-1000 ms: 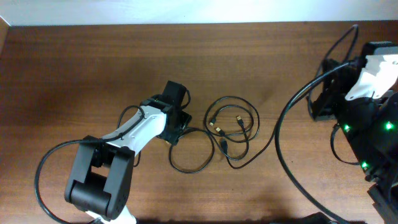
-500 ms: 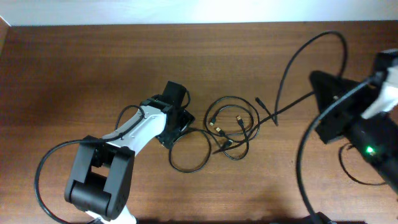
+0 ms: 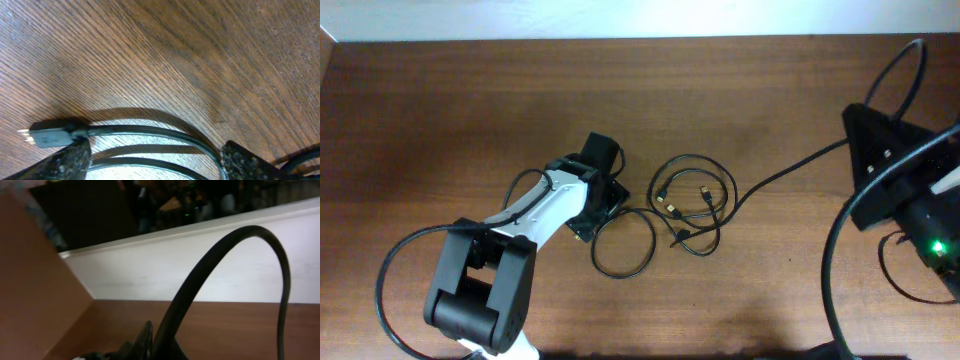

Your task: Untangle cables

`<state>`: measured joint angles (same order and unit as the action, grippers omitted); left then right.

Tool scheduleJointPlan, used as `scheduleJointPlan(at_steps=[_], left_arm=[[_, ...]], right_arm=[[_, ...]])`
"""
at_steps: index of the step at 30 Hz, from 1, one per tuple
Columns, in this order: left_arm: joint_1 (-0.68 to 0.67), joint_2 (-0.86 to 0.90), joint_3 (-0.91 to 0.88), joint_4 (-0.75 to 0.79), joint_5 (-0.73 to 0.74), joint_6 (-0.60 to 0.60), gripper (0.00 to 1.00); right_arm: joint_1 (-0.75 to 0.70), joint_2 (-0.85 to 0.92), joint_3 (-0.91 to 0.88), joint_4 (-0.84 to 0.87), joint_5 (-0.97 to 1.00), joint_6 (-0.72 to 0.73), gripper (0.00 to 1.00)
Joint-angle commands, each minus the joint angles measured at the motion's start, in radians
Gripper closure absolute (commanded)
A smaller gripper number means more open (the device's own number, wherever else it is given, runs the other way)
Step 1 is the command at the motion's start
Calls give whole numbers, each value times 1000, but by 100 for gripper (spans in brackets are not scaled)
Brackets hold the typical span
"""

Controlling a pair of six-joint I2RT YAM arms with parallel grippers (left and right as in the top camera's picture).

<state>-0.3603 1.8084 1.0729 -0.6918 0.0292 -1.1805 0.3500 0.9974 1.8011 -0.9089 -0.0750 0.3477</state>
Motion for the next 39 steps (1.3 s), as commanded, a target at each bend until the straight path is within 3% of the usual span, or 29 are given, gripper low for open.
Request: scheduleJointPlan(at_steps=[1,11,15,18,24,30,38,39], left_arm=[[5,10,8,-4,-19,9,20],[3,10,8,-5,8,8,20],[2,10,8,27,199,8,21],[0,10,8,36,254,8,23],[-42,10,8,48,217,8,19],[-45,10,8,96,214,7,18],[-45,10,8,115,212,8,18],[-45,10,8,114,210,9,13]], right_arm=[[-5,-3,19,9,-160,49,96],[-3,-3,19,11,-396,62,96],[-3,11,19,11,-411,61,96],[-3,28,19,10,-412,61,96],[-3,53,19,13,-417,63,96],[-3,54,19,51,-550,80,96],[-4,56,19,61,-520,71,96],[-4,56,19,70,-502,68,96]])
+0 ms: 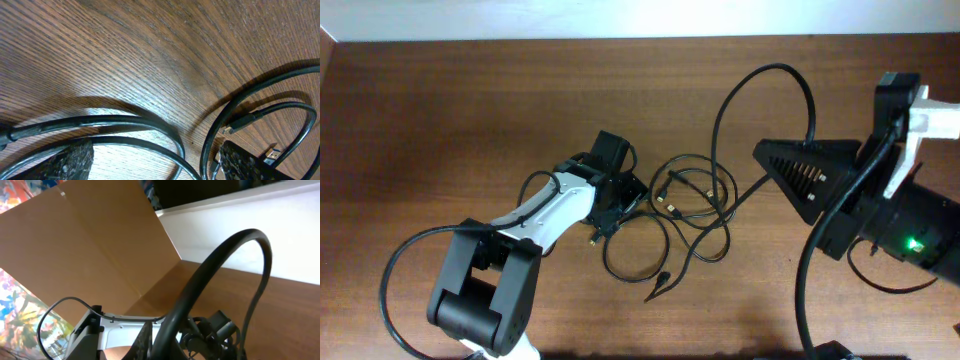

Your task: Untangle cables

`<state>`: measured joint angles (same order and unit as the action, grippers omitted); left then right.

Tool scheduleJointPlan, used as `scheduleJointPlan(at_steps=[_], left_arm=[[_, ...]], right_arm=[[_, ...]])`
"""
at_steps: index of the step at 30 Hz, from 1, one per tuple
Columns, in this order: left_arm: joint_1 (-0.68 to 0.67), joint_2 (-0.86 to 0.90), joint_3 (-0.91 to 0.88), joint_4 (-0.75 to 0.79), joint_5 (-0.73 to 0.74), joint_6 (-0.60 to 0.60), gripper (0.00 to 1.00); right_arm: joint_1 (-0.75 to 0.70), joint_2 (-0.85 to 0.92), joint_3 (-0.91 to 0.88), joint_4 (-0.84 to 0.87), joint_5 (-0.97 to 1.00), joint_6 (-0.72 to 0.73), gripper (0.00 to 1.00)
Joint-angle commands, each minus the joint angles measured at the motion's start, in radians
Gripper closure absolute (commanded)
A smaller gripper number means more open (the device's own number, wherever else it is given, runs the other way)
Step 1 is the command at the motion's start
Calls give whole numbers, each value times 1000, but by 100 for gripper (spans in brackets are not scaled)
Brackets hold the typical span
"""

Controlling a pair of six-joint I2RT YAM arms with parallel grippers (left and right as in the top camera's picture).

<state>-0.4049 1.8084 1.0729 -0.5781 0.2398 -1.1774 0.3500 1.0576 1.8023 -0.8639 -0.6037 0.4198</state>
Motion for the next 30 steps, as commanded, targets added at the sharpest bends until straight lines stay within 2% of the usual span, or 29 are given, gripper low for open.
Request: scheduleJointPlan(at_steps=[1,4,7,15,19,23,30], left_arm=[[0,10,8,-2,-3,6,11],[0,10,8,-26,-31,6,7],[0,10,8,-59,-47,6,1],[0,10,8,-67,-46,6,1],[0,10,8,-68,-46,5,1],[0,10,8,-66,-46,5,1],[0,10,8,-66,-46,5,1]], right_arm=[[-4,-4,18,41,50,-3,96],[-4,-4,18,103,124,-3,96],[-4,-4,18,155,286,-3,96],[-4,-3,18,170,710,-13,96],[-4,11,18,143,960,-135,96],[-4,39,18,96,1140,-155,96],[-28,156,18,91,1413,-320,96]])
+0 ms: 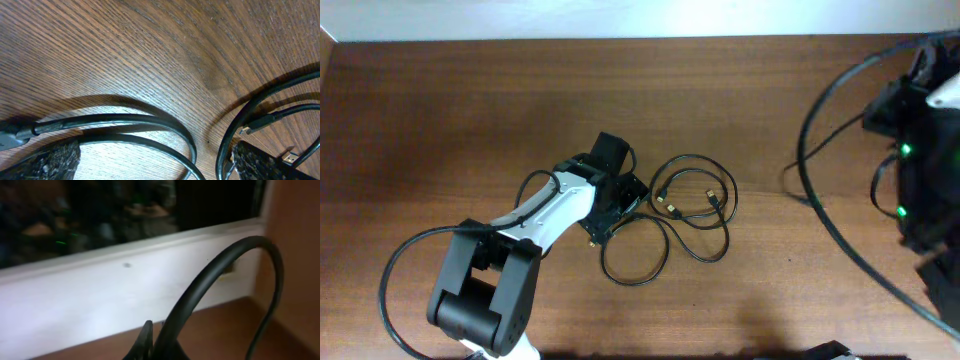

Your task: Untangle cables

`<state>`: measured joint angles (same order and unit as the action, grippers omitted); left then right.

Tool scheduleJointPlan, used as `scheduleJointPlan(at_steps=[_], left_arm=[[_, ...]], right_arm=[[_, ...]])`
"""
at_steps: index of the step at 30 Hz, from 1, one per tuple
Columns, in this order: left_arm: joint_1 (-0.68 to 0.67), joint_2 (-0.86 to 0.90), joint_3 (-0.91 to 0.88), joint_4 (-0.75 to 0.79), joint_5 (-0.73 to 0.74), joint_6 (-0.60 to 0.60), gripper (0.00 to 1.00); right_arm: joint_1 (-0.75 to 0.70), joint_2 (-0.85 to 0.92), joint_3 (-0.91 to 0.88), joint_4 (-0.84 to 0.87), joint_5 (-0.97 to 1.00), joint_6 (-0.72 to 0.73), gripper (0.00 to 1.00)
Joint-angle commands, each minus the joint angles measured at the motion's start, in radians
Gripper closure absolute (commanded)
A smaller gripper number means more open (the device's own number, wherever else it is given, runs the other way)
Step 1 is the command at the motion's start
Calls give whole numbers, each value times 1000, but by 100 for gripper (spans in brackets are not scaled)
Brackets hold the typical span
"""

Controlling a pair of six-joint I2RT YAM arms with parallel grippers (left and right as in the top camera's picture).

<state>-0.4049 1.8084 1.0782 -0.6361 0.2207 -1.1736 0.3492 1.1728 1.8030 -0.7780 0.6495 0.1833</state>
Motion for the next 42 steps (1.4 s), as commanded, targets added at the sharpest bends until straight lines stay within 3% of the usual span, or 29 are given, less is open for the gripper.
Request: scheduleJointPlan(at_steps=[1,6,16,24,32,38,42], left_arm=[[0,10,2,-9,-27,2,1],[0,10,2,-9,-27,2,1],[0,10,2,-8,-27,2,1],[0,10,2,-8,-27,2,1],[0,10,2,-8,-27,2,1],[0,10,2,-8,-27,2,1],[0,10,2,-8,-27,2,1]], right_arm=[[-41,50,17,4,159,-83,96],[-224,121,17,3,27,-83,96],[-822,290,17,-6,-576,-71,96],[-1123,509,17,59,-748,35,96],[-1255,627,16,68,-821,47,96],[-1282,629,17,126,-1214,88,96],[-1278,629,17,207,-1587,87,96]])
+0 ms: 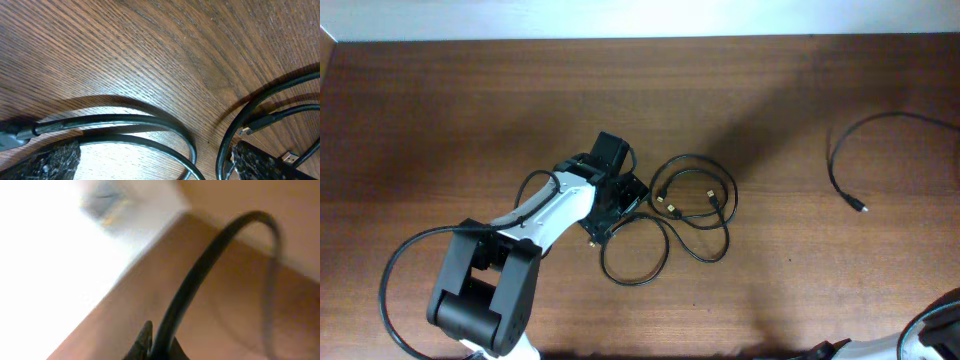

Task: Untangle cables
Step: 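Drop the separated cable at the right table edge and withdraw the right gripper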

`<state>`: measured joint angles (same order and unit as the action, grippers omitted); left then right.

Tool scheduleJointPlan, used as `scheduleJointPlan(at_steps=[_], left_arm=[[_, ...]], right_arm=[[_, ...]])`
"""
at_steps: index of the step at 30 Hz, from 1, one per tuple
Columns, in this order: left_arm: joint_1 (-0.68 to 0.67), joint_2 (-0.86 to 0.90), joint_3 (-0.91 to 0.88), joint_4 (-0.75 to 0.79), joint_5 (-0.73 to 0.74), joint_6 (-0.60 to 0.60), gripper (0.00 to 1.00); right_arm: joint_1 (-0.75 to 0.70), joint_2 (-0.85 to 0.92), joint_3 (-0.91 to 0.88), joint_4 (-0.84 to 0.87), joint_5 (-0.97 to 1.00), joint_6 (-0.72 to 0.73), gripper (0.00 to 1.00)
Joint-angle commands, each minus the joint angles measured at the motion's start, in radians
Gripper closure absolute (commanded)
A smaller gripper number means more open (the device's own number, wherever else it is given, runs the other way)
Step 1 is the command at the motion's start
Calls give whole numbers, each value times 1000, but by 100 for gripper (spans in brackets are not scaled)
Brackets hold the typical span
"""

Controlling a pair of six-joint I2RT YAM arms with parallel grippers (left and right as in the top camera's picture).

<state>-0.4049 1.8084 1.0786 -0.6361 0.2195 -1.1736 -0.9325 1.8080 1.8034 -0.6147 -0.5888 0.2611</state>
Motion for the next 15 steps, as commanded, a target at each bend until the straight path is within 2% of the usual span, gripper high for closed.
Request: scheduleJointPlan(at_steps=[1,6,15], left_arm=[[0,10,2,-8,-26,2,1],[0,10,2,-8,-26,2,1],[0,10,2,-9,-26,2,1]], right_arm=[[4,-6,16,76,-422,9,96],[-1,-6,16,122,-570,-76,96],[-6,-6,16,187,-812,-99,96]])
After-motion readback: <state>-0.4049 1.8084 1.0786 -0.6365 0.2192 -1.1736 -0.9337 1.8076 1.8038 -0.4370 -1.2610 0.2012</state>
